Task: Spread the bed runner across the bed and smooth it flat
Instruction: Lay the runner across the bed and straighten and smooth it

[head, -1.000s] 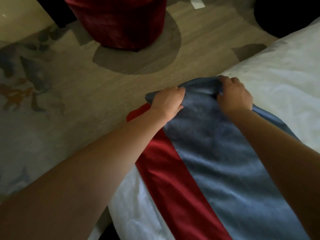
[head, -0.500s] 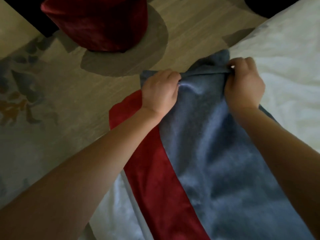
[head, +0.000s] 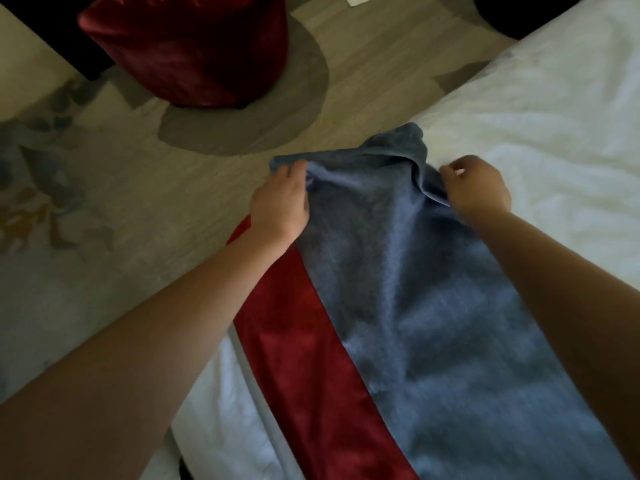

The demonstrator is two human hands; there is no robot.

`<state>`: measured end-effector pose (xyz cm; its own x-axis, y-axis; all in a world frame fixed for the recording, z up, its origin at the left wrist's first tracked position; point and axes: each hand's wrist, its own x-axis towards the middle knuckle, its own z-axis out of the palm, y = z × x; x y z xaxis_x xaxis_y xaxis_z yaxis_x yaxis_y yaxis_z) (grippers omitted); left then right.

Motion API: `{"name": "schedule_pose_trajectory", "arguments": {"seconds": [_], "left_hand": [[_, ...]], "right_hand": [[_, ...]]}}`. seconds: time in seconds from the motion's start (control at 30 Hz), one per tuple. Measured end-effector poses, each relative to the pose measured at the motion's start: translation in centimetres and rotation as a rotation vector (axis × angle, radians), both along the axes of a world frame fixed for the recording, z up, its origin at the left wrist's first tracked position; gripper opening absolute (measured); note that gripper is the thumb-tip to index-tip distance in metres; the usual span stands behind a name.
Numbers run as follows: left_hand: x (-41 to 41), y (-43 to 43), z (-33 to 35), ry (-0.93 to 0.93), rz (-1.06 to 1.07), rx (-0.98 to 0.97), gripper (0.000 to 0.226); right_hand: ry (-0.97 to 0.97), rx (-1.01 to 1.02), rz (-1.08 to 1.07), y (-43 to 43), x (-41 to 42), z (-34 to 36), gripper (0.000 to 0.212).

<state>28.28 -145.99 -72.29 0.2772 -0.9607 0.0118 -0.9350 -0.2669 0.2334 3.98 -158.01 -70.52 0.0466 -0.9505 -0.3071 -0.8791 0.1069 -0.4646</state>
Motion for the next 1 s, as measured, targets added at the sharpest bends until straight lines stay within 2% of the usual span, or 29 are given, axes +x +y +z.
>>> {"name": "schedule_pose_trajectory", "arguments": {"seconds": [0.1,0.2,0.3,0.37,0.4,0.53,0.73,0.87,0.93,1.0], "left_hand": [[1.3,3.2,-0.6,0.056,0.129,0.094,0.045],[1.5,6.3,-0.8,0.149,0.125,0.146,0.044],[1.9,7.8,-0.4,0.107,0.117,0.128,0.043],[2.0,8.1,-0.1,0.066,0.106,0.125,0.040],[2.1,8.3,0.0,0.034,0.095,0.133,0.038],[3.7,10.7,0.2,-0.077,0.155,0.214,0.036],[4.8,12.8,0.8,-0.145,0.220,0.308,0.024],[4.4,10.5,1.2,-0.113,0.250,0.244,0.030],[4.3,9.8,1.2,-0.083,0.231,0.230,0.032],[4.5,9.4,1.2,-0.084,0.217,0.240,0.032]], "right_hand": [[0.087,0.079,0.144,0.1,0.4,0.8,0.030],[0.081,0.059,0.172,0.3,1.2,1.2,0.024],[0.086,0.021,0.155,-0.1,1.6,1.2,0.026],[0.121,-0.016,0.146,-0.5,1.2,1.4,0.020],[0.139,-0.058,0.139,-0.8,0.9,1.6,0.015],[0.144,-0.231,0.073,-1.9,0.1,2.6,0.021],[0.132,-0.145,0.062,-1.3,0.9,1.6,0.021],[0.143,0.039,0.091,-1.5,0.9,0.8,0.021],[0.180,0.009,0.150,-2.0,0.8,1.2,0.021],[0.179,-0.131,0.114,-2.9,0.2,1.8,0.024]]}}
